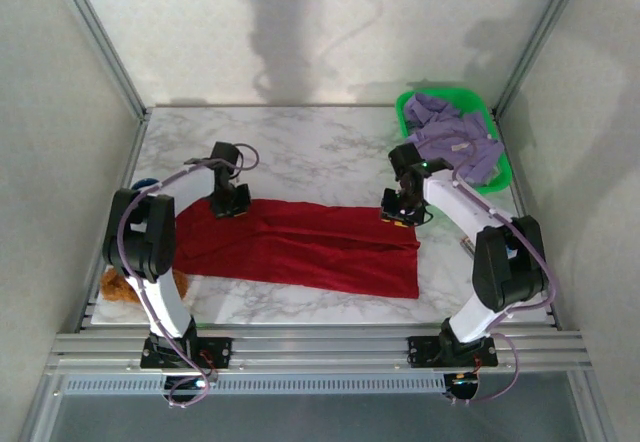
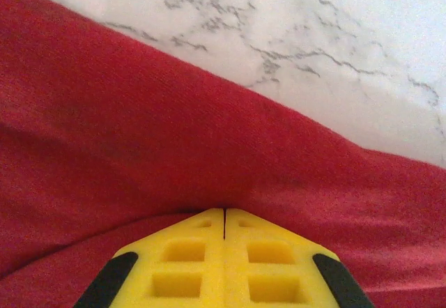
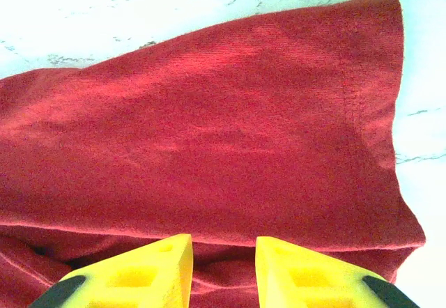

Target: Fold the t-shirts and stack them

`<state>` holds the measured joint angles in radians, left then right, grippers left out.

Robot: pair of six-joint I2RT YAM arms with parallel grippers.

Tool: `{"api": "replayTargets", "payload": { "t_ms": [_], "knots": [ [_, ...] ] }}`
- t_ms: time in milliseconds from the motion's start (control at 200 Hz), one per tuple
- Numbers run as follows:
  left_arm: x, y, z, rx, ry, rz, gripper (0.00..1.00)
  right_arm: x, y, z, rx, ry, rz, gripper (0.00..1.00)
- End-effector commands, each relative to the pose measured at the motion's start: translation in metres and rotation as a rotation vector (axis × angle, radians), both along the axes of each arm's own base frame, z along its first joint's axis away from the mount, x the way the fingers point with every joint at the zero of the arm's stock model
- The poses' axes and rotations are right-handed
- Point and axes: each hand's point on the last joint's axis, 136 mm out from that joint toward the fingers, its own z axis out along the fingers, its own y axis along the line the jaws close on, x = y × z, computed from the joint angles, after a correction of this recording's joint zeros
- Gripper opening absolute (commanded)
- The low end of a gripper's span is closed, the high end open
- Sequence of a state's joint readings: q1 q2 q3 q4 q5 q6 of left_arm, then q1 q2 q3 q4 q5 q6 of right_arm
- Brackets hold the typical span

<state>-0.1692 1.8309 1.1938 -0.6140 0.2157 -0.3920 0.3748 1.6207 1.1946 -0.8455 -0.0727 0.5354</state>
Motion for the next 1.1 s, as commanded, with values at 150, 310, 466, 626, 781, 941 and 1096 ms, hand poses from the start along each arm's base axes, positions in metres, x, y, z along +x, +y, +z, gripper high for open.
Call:
{"api": "replayTargets", "payload": {
  "t_ms": [150, 310, 466, 626, 781, 941, 1096],
  "knots": [
    [-0.056, -0.015, 0.017, 0.01, 0.039, 0.018, 0.0, -0.004, -0.002, 0.008, 0.017, -0.046, 0.019, 0.3],
    [-0.094, -0.029, 0.015, -0.007, 0.057, 0.029, 0.0, -0.004, 0.0, 0.009, 0.036, -0.058, 0.033, 0.3],
    [-0.135, -0.044, 0.004, -0.068, 0.129, 0.031, 0.08, -0.004, 0.002, 0.01, 0.044, -0.065, 0.046, 0.3],
    [-0.151, -0.06, 0.018, -0.126, 0.146, 0.002, 0.43, -0.002, 0.005, 0.012, 0.059, -0.074, 0.046, 0.3],
    [-0.123, -0.058, 0.064, -0.132, 0.02, 0.017, 0.44, 0.0, 0.008, 0.012, 0.068, -0.069, 0.047, 0.3],
    [-0.098, -0.005, 0.076, 0.021, -0.012, 0.068, 0.35, -0.001, 0.011, 0.011, 0.083, -0.059, 0.047, 0.3],
    [-0.097, 0.058, 0.059, 0.099, 0.03, 0.153, 0.33, -0.012, 0.043, 0.008, 0.146, -0.031, 0.062, 0.3]
  ]
}}
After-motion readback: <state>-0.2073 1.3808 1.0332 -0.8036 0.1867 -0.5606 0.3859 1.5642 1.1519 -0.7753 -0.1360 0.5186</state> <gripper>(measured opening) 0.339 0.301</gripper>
